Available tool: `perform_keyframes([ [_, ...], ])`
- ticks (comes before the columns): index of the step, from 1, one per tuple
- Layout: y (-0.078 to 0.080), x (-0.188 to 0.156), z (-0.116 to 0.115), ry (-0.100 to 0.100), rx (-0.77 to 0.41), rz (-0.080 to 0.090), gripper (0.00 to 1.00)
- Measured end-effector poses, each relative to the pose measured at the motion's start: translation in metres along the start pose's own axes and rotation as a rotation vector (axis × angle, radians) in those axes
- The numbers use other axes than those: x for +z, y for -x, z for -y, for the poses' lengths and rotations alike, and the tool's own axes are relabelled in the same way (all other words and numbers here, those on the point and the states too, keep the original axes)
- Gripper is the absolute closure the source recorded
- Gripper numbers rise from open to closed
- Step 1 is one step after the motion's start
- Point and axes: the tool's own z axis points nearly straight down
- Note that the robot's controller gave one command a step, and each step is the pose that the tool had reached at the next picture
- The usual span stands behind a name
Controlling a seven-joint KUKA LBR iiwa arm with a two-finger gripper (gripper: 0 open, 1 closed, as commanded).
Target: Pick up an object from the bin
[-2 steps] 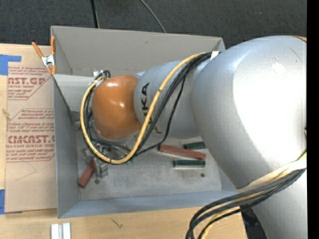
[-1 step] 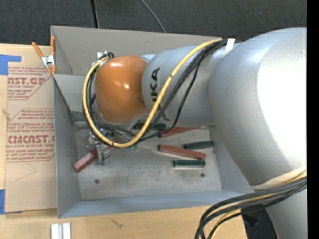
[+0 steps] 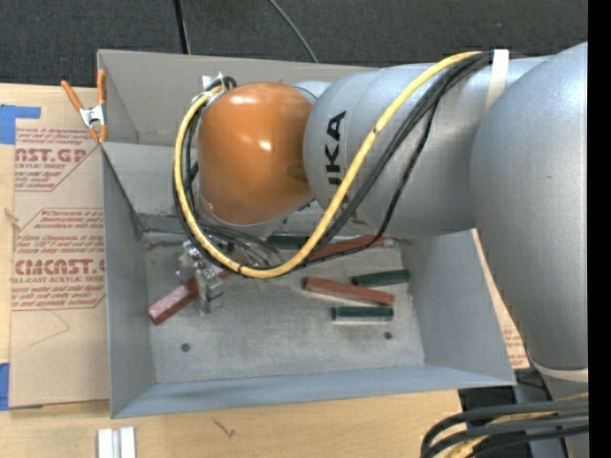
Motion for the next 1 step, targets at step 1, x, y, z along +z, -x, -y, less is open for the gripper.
perform_keyframes([
  [1, 0.0078, -0.046, 0.0026, 0.0, -0.007, 0.005, 1.0],
])
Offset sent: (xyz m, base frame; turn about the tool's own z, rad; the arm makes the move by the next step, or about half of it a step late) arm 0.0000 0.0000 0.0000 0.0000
